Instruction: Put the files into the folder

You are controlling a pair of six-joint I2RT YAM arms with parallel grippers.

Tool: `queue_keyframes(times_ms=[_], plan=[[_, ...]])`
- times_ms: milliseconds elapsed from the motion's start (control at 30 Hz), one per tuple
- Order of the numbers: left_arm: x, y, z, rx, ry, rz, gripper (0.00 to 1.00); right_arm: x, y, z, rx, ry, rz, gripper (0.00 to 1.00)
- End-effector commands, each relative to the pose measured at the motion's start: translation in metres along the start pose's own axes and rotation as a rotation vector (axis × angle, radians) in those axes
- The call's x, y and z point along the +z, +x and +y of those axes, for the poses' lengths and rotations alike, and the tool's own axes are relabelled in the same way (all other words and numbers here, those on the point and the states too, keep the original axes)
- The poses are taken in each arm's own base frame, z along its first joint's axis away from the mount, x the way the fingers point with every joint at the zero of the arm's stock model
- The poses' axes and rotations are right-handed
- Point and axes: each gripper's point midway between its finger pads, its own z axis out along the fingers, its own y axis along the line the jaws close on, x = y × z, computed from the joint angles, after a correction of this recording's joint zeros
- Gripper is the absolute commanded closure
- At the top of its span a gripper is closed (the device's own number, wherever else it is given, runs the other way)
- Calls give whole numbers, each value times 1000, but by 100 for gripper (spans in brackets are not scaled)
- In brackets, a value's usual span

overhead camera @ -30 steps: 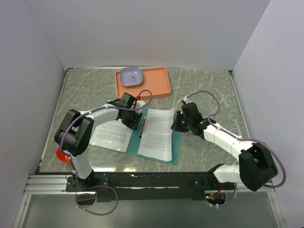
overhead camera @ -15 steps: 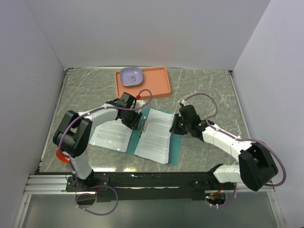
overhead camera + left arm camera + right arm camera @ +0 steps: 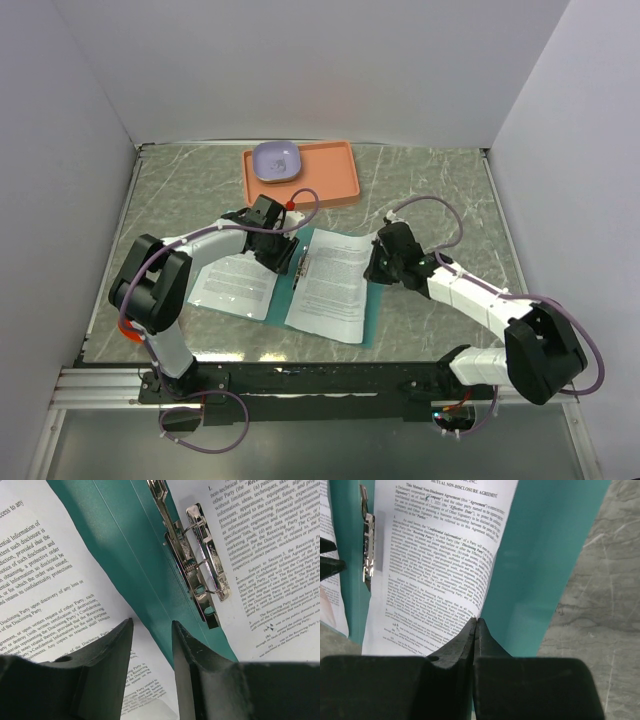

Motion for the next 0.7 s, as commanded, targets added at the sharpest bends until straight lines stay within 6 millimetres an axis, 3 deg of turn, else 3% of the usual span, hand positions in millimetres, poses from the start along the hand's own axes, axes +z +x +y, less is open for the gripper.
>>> queue_keyframes(times_ms=[0, 667], plan=[[-12, -9, -6, 25, 19, -39, 57, -9, -16, -7, 25, 20, -80, 100], [-24, -22, -11, 29, 34, -72, 57, 2, -19, 0, 77, 3, -70, 100]])
